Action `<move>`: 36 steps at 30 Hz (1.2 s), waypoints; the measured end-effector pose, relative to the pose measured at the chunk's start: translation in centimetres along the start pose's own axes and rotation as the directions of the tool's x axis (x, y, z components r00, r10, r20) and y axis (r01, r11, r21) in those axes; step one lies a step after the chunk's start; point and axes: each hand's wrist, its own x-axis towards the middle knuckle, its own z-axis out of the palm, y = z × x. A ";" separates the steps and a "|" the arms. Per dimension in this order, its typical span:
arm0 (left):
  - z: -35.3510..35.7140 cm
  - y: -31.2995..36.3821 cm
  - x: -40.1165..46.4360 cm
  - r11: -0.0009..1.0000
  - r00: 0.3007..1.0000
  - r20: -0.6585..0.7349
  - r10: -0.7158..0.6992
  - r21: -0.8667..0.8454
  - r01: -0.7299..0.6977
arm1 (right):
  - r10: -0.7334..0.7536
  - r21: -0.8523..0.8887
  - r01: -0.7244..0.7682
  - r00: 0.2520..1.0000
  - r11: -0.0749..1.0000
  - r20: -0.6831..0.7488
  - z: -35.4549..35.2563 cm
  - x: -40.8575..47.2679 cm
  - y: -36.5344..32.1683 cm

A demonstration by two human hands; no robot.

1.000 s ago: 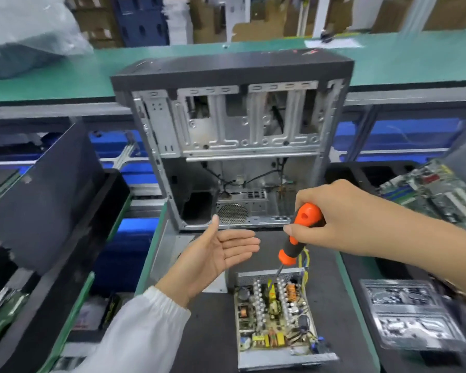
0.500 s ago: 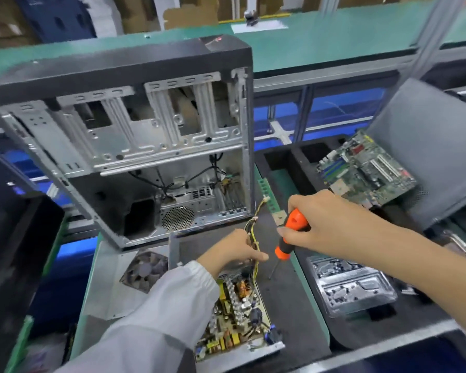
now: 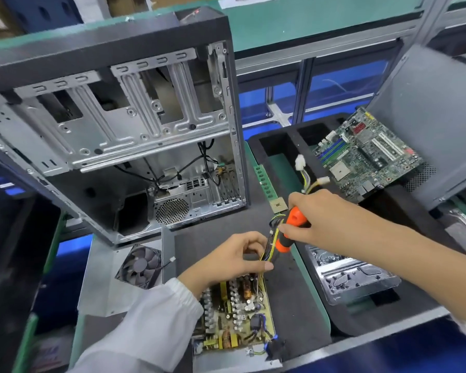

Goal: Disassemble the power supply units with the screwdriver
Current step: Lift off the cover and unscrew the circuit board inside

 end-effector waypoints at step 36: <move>2.1 -1.4 -2.0 0.906 0.720 -0.603 0.342 0.416 -0.082 | 0.010 -0.068 -0.006 0.998 0.998 0.063 0.6 0.3 1.0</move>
